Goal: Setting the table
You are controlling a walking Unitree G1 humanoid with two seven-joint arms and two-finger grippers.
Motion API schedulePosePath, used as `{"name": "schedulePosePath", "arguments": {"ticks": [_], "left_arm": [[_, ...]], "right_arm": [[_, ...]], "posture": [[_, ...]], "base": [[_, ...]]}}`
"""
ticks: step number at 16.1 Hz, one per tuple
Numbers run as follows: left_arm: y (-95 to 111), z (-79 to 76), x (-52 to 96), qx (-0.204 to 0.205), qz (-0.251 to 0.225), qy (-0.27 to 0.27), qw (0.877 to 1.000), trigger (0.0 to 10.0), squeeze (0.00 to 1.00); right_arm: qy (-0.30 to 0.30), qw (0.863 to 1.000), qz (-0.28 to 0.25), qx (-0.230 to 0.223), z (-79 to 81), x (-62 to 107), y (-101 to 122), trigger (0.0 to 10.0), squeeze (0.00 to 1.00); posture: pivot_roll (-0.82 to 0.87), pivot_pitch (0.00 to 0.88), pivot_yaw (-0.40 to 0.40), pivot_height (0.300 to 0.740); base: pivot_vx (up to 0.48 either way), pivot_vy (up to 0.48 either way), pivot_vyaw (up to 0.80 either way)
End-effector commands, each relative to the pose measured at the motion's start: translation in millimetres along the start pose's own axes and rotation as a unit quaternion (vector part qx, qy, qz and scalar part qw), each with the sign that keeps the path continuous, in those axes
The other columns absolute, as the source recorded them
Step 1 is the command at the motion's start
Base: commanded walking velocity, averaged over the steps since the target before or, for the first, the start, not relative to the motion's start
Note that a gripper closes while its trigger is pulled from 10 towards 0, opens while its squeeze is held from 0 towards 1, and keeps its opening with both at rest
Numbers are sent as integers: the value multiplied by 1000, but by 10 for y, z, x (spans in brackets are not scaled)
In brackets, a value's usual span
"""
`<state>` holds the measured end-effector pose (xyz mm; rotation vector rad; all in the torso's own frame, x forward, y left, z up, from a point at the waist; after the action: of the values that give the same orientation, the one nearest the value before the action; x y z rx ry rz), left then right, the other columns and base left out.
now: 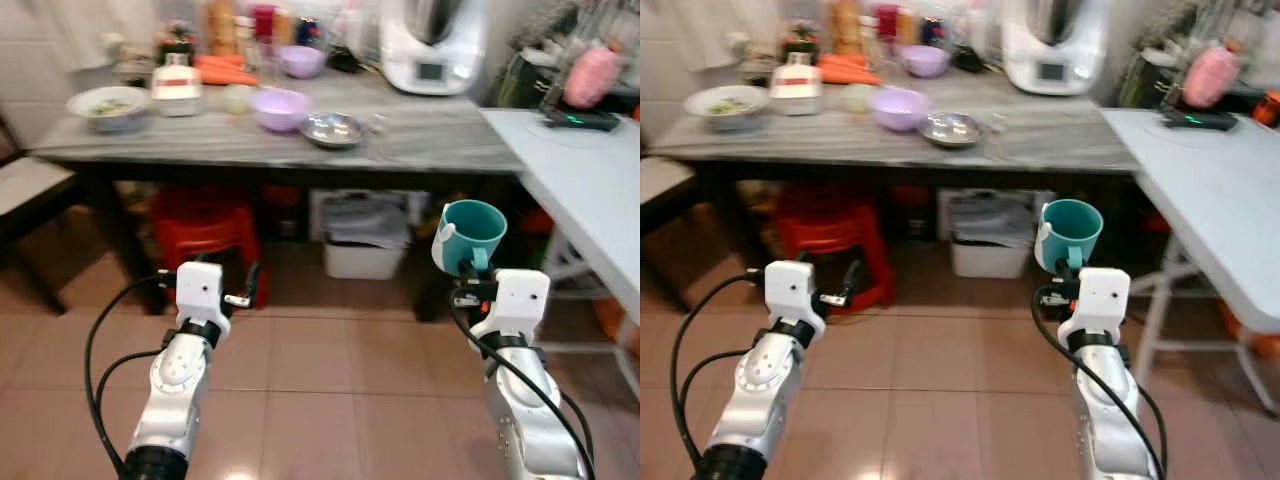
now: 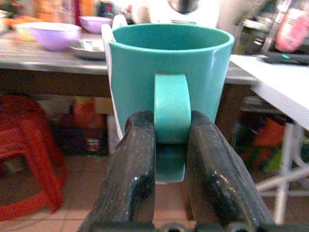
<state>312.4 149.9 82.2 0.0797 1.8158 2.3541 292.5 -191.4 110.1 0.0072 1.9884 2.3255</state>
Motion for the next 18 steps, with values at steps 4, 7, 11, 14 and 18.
{"name": "schedulePosePath", "arguments": {"ticks": [4,7,11,14,18], "left_arm": [[9,-39,86,-12,-11,4,1000,10000,0],[7,-8,102,-12,-12,4,1000,10000,0],[-4,-37,120,-7,-13,-6,1000,10000,0],[23,-97,107,-2,-18,-12,1000,10000,0],[36,-122,92,1,-21,-19,1000,10000,0]], "right_arm": [[1,1000,-22,7,-36,16,112,10000,0],[0,1000,-22,10,-52,64,107,10000,0],[-1,1000,-23,12,-52,69,103,10000,0],[0,1000,-26,13,-51,45,127,10000,0],[4,999,-26,18,-46,26,138,10000,0]], "posture": [[-82,0,-21,740],[-74,0,-20,740],[-74,0,-20,740],[-76,0,-23,740],[-79,0,-26,740]], "base": [[147,0,316],[355,0,0],[403,0,0],[439,0,0],[480,0,0]]}}
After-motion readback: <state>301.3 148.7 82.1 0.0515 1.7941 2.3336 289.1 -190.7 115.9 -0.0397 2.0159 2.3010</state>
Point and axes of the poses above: a point about 5 cm out from each wrist's last joint towards the gripper, its own x axis pointing back from the gripper into the wrist, its own y axis along the axis of the wrist's last joint, z = x × y, the point moved 2 cm from there along -x, pointing out of the wrist towards the gripper, and after that the axes turned 11 degrees about -x, right-handed, at the moved point
